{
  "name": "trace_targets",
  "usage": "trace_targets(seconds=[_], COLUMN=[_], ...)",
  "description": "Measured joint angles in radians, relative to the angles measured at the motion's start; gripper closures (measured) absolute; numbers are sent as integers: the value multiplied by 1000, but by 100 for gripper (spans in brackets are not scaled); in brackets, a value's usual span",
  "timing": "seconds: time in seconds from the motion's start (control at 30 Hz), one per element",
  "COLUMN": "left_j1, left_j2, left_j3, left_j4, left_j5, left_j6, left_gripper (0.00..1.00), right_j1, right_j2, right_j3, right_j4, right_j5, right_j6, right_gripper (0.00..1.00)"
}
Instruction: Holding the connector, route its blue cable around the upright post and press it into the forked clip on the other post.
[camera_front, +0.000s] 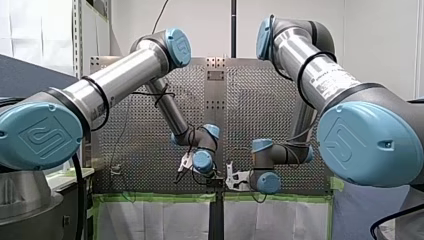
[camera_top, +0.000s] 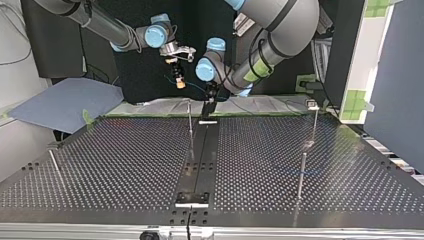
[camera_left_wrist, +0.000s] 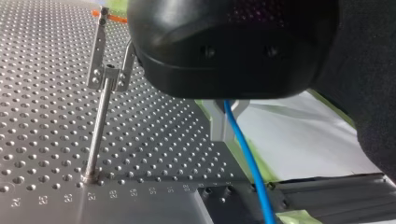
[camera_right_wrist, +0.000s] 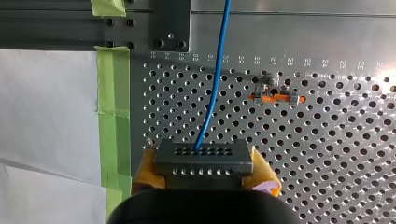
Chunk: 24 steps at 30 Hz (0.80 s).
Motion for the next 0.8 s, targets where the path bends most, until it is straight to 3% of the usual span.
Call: trace_targets(seconds=[0.17, 0.4, 0.57, 0.8], left_j1=[0, 0, 0, 0], left_j2=[0, 0, 0, 0], left_j3=[0, 0, 0, 0], left_j4=[0, 0, 0, 0], left_j5=[0, 0, 0, 0], left_j6=[0, 0, 0, 0], left_gripper=[100, 100, 100, 100], right_j1=[-5, -7, -8, -8], right_j2=[17, 81, 116, 124], right_j3=[-9, -14, -14, -14], right_j4=[16, 81, 111, 116], right_j5=[17, 72, 80, 81], right_j6=[-16, -29, -29, -29], right_gripper=[100, 100, 100, 100])
